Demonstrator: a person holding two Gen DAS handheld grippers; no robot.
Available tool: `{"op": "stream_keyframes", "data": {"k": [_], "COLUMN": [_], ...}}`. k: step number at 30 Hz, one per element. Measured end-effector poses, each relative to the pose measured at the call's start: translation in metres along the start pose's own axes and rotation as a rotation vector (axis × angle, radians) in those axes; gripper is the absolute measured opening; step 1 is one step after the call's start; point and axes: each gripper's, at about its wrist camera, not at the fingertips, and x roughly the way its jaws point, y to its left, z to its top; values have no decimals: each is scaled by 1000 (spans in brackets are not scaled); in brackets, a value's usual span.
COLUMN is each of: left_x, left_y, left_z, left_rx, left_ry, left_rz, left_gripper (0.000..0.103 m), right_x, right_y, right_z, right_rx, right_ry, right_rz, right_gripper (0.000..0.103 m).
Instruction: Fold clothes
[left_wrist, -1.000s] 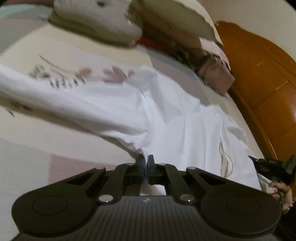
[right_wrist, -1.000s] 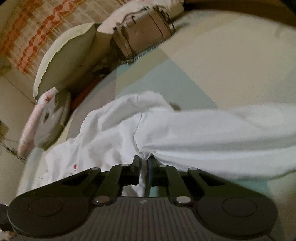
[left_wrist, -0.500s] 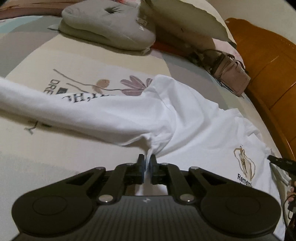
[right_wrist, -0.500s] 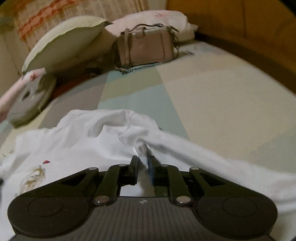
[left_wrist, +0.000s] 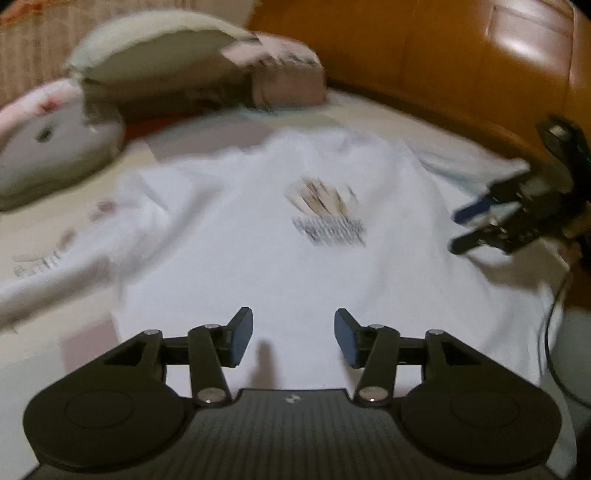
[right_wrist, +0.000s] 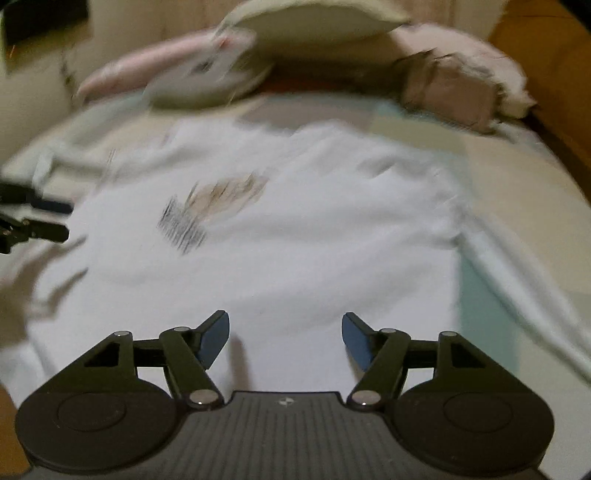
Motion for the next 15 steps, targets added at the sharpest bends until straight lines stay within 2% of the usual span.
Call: {"op": "stream_keyframes", "data": {"k": [3,6,8,11,14,15], "left_x": [-17,-35,-46,-64,-72,-74], "left_y": [-6,-12,-15,-21,-16,-14], "left_z": [-18,-36,-48,-66,-58,-54], "left_rx": [-8,-16,-22,-30,-67,-84], "left_ry": [23,46,61,84,62,53], "left_rz": [36,72,96,133,183,201], "left_gripper": [50,55,58,57,58,58], "right_x": [-12,-30,-43,-56,-68,-71], "right_y": [1,-1,-1,13,51,67], "right_z": [-21,-43,-56,-51,-41,-37], "right_rx": [-22,-19,-14,-2,-72,-110], "right_ry": [9,26,44,40,-41,-66], "right_rz": [-48,-90,-118,-139,-27,30], "right_gripper": [86,93,93,92,90,83]}}
